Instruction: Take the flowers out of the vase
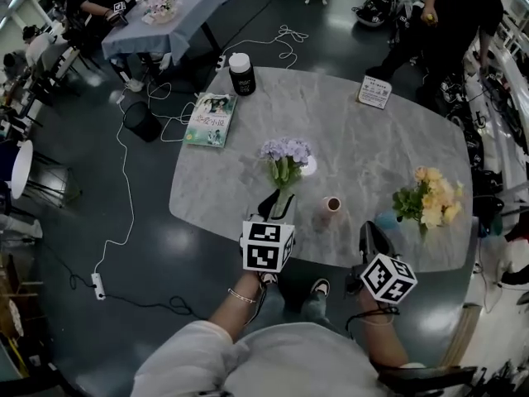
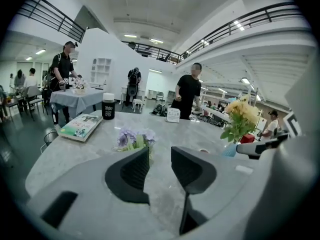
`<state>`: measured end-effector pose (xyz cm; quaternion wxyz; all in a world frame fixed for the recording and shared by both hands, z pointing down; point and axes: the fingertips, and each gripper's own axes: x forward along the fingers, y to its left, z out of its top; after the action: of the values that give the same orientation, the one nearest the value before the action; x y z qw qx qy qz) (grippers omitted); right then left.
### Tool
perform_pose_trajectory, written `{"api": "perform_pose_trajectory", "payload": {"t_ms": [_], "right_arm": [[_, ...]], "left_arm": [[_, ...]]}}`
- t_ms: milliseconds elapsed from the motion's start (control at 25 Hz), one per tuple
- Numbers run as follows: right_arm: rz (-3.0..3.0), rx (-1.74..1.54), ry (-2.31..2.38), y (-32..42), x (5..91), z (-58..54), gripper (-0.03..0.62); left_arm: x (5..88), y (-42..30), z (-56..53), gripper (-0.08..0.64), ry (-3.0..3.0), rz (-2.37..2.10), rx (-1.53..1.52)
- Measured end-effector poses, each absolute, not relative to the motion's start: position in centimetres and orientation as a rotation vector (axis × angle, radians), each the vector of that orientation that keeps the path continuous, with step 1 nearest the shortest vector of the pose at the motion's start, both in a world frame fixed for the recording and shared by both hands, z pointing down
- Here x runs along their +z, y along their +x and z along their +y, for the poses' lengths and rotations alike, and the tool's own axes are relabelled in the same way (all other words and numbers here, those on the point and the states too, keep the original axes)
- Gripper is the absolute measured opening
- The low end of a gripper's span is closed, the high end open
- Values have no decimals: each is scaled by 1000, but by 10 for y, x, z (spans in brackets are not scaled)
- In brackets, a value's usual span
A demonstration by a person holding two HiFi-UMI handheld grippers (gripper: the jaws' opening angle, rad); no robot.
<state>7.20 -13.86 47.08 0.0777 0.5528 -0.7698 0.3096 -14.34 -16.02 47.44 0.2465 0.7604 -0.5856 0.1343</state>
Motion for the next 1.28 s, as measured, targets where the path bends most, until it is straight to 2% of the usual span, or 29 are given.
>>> {"api": "perform_pose_trajectory", "payload": {"t_ms": [120,680,1280], "right_arm": [[-2363,894,1625,70,452,-137,11],[-2558,763,1467,83,405,-108,11],[-2589,744,1411,86,395,-97,11]], "left_arm": [[456,-136,-149,112,2081,-1635,350],[393,-75,-91,12,2108,-1745,189],[379,-52,-82,9,2144,-1765,184]]}}
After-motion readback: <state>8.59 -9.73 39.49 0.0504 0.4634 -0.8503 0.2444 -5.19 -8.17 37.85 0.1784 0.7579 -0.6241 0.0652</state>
